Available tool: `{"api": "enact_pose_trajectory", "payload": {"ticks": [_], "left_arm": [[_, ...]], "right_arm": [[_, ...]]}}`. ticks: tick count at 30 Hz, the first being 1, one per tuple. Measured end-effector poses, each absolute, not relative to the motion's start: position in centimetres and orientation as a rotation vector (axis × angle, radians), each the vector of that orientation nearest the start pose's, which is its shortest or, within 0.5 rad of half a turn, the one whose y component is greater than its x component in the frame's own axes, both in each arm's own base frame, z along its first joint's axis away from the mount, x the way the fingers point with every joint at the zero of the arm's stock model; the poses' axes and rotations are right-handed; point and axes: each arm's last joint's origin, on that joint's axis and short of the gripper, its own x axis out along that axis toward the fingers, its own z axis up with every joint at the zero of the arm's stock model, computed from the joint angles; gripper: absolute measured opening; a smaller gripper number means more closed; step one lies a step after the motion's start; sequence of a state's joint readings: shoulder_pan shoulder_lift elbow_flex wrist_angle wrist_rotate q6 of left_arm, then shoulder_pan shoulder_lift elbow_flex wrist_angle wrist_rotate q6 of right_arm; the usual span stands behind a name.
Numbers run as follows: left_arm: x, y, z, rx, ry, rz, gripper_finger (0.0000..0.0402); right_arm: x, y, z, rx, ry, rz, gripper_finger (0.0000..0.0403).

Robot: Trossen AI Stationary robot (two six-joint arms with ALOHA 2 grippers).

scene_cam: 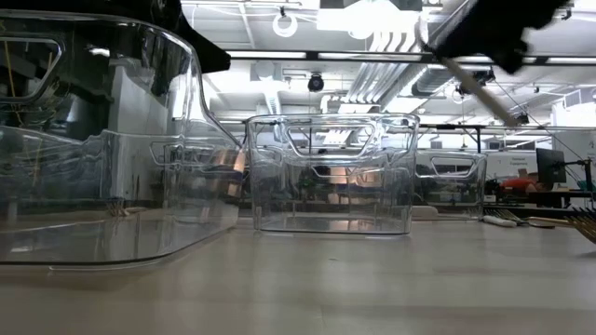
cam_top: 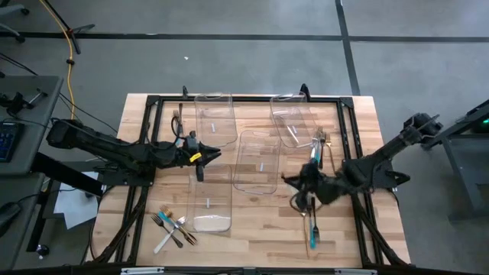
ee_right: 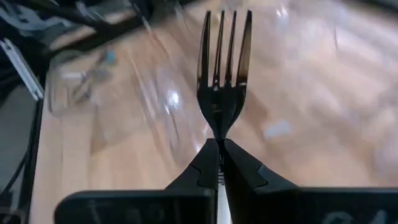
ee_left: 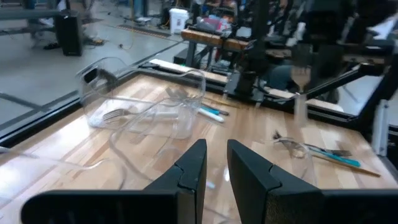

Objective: Sort silverware by color (type)
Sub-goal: Put the white fork into the top right transparent bin

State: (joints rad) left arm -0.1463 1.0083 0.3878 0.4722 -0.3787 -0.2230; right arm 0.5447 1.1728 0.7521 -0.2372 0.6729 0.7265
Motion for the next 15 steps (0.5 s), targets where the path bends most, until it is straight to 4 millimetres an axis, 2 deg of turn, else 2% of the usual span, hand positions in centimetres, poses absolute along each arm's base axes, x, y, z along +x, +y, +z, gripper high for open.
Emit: {"api": "enact_pose_trajectory", "payload": {"ticks": [4,8,12,15], "left_arm": [[21.5,-2.3,22.1,-0.128,0.053,0.18,0.0056],[22.3,-2.5,22.2,-0.069,-0.017,0.14,0.0056],[23.0,-2.3,22.9,0.004,-0.085,0.151,0.0056],[23.6,-2.3,23.5,0.022,-0.103,0.153,0.0056]], "right_arm": [[23.6,8.8,26.7,0.207,0.301,-0.209,0.0002],[24.9,6.9,28.5,0.064,0.153,-0.144,0.0002],[25.6,5.1,29.3,-0.055,0.093,-0.12,0.0002],[26.2,4.2,29.1,-0.107,0.083,-0.118,0.0002]]}}
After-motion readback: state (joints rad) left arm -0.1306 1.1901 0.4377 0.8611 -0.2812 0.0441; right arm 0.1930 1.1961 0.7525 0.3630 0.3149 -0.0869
